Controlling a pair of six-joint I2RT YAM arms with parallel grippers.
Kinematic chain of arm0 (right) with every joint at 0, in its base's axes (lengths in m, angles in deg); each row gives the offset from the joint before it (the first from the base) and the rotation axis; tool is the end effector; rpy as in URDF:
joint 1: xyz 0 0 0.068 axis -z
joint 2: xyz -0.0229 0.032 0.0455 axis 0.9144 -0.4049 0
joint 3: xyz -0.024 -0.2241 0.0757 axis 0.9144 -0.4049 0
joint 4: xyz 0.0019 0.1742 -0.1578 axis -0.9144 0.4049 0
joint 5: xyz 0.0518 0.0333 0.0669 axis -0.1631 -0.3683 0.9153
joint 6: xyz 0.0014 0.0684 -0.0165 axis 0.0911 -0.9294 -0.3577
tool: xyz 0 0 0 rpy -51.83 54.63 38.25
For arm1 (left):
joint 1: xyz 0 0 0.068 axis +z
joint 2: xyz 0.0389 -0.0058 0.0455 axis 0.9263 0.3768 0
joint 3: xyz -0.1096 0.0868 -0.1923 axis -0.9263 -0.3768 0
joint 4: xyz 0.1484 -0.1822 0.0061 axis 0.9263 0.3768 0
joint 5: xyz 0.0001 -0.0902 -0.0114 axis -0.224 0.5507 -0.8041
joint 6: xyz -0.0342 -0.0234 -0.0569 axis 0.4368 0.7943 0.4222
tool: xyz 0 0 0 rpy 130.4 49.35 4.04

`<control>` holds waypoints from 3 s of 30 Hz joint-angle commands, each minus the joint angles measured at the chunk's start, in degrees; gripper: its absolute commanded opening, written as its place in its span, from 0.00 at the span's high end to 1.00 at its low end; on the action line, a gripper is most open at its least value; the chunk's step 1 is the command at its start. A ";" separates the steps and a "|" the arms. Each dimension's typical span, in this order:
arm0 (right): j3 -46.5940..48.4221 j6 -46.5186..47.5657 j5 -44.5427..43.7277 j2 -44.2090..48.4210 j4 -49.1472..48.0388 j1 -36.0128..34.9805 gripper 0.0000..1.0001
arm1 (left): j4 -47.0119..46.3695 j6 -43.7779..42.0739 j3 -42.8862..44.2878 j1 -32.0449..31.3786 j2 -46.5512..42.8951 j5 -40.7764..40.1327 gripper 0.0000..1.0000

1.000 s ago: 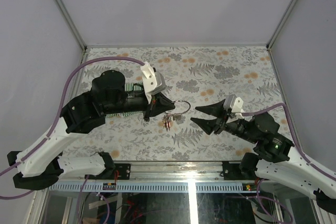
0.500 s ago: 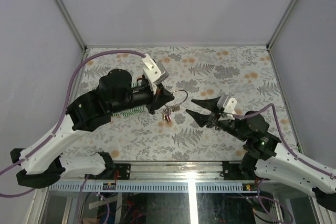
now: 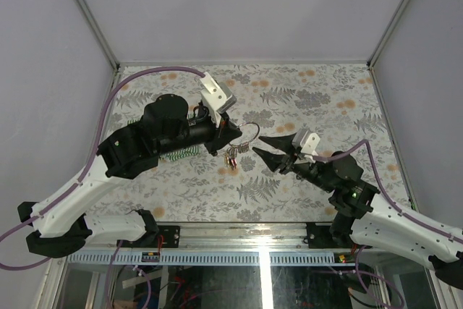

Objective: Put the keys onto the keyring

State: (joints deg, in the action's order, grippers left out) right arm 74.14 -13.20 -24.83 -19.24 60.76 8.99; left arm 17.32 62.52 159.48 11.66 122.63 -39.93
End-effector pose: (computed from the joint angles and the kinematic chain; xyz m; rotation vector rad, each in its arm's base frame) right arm 0.1002 0.1597 0.3363 -0.7007 1.0972 0.8175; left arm 0.1214 -0.1901 0.4210 0.9392 1.6969 -0.7680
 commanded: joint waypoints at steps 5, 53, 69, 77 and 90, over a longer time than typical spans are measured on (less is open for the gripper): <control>0.52 -0.28 1.57 -1.67 -4.18 -0.36 0.58 | -4.72 0.79 1.34 0.08 -1.04 -0.71 1.00; 0.70 -1.38 0.96 -4.10 -6.40 -0.36 0.71 | -4.81 -0.47 0.79 0.12 -1.08 1.73 1.00; 0.78 -0.42 -0.84 -3.34 -5.67 -0.37 0.72 | -4.81 -0.41 0.80 0.06 -1.13 1.96 1.00; 0.78 -0.14 -1.37 -2.93 -5.24 -0.37 0.71 | -4.90 -0.52 0.79 0.09 -0.92 2.11 1.00; 0.91 -0.74 -0.92 -4.20 -6.91 -0.36 0.70 | -5.38 -0.28 0.44 0.06 -1.04 2.10 1.00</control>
State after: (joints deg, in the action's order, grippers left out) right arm 74.14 -14.05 -24.94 -23.11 58.64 8.99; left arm 17.13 62.52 159.45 11.66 122.60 -38.53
